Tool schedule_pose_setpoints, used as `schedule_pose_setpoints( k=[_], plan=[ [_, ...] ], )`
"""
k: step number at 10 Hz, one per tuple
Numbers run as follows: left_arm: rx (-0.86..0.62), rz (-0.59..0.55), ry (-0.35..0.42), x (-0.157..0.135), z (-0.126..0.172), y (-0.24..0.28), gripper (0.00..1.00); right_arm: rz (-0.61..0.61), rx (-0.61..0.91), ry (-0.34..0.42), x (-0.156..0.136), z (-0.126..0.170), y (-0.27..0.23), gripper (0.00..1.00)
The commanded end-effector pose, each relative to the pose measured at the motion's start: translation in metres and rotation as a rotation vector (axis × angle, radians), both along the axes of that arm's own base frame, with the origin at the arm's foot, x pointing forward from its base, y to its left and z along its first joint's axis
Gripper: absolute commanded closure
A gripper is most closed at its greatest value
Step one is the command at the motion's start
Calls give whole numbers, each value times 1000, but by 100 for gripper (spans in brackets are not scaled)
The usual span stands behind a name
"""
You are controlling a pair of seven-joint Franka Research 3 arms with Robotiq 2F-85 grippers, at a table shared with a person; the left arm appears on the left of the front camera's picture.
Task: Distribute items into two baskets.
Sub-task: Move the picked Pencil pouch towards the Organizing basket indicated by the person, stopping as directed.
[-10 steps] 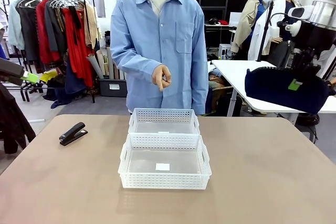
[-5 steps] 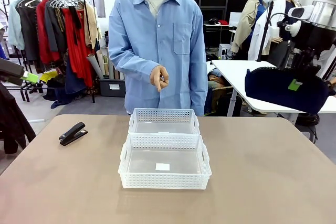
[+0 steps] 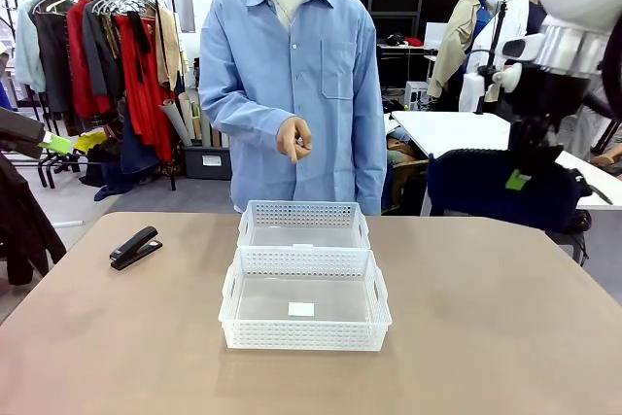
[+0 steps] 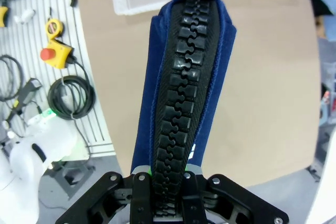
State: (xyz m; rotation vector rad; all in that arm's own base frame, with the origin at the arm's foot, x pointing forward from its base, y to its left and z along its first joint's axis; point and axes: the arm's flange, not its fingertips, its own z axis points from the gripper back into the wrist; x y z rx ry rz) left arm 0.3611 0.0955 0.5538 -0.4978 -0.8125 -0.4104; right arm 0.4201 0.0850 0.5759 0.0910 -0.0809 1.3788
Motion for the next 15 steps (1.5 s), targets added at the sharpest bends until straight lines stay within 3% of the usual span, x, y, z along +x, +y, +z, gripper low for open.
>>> schedule_pose_setpoints(
  k=[1,5,13,15],
  plan=[
    [-14,-11,-15,1,0,0,0,28,-9,-49,-12,-11,13,100],
    [-14,-11,-15,1,0,0,0,92,-33,-63,-27,-30,46,100],
    [-14,-11,-15,1,0,0,0,261,-8,-3,-28,-66,111,100],
    [-14,-11,-15,1,0,0,0,235,20,-67,-29,-75,129,100]
  ],
)
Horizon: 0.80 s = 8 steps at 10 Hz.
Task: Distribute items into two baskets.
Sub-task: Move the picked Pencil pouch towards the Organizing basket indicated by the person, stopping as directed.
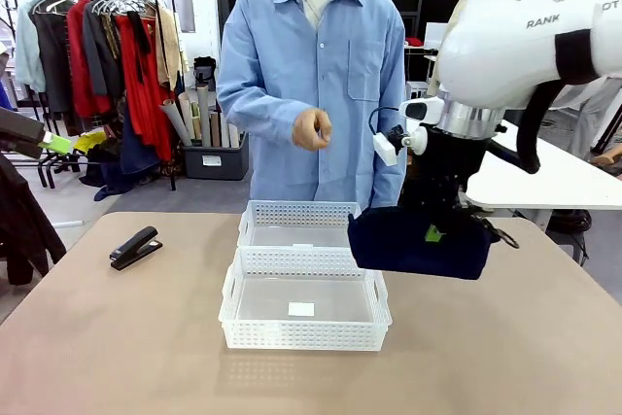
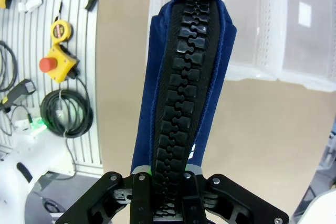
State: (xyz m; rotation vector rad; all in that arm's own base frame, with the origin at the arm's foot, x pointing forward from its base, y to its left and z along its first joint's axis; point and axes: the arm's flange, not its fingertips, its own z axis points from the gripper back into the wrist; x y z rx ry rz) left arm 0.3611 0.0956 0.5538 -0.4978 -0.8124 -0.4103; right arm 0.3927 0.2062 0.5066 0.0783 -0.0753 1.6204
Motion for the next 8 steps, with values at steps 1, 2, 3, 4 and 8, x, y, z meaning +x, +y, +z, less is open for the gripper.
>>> schedule_pose_setpoints(
  k=[1,2,3,4,8],
  plan=[
    [-14,-11,-16,1,0,0,0,-3,35,-74,0,-8,11,100],
    [-14,-11,-16,1,0,0,0,-5,26,-67,5,-11,14,100],
    [-14,-11,-16,1,0,0,0,3,15,-43,11,-17,18,100],
    [-14,-11,-16,1,0,0,0,21,5,-15,16,-19,22,100],
    [-14,-11,-16,1,0,0,0,-99,-12,-20,-21,28,-58,100]
  ],
)
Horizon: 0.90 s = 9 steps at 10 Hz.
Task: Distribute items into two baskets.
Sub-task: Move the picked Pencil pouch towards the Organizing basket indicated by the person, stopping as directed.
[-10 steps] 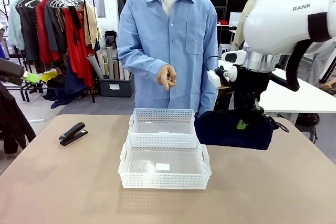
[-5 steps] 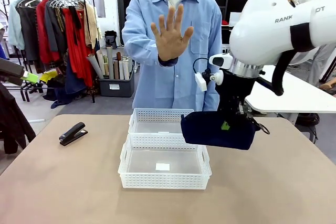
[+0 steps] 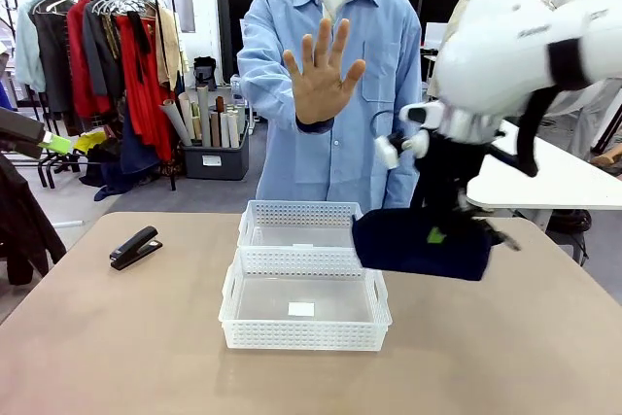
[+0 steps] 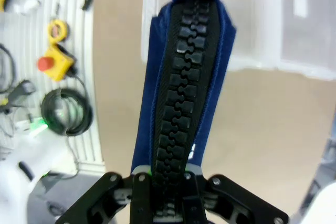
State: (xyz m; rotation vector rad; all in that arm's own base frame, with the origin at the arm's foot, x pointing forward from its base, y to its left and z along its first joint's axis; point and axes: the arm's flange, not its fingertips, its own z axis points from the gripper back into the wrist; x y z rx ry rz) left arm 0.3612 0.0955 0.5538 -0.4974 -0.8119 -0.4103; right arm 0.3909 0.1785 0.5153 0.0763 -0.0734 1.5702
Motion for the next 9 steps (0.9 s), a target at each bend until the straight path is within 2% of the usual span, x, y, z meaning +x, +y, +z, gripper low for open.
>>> schedule_pose_setpoints(
  k=[1,4,6,9],
  plan=[
    [-15,-11,-16,1,0,0,0,-53,-24,0,-23,25,-49,100],
    [-15,-11,-16,1,0,0,0,-66,-69,73,-24,24,-103,100],
    [-15,-11,-16,1,0,0,0,-81,-43,64,-17,20,-134,100],
    [-15,-11,-16,1,0,0,0,-64,-33,48,-11,17,-144,100]
  ],
)
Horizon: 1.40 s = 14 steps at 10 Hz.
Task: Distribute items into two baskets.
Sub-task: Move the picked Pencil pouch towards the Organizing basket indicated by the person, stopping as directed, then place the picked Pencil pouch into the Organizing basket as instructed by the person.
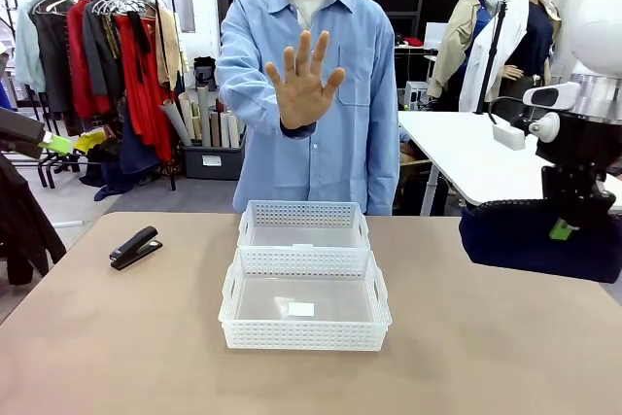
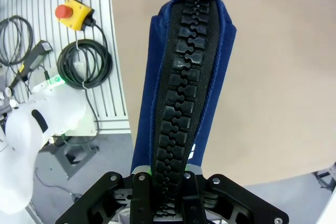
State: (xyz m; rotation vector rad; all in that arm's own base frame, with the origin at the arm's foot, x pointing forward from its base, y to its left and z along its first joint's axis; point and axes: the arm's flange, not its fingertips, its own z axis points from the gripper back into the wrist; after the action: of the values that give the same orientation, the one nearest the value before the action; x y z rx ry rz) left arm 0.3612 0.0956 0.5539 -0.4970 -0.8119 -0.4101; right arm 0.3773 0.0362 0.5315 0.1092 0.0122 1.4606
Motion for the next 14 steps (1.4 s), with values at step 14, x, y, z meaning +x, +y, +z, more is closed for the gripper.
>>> schedule_pose_setpoints(
  k=[14],
  plan=[
    [-15,-11,-16,1,0,0,0,-8,-2,6,-2,1,1,100]
  ],
)
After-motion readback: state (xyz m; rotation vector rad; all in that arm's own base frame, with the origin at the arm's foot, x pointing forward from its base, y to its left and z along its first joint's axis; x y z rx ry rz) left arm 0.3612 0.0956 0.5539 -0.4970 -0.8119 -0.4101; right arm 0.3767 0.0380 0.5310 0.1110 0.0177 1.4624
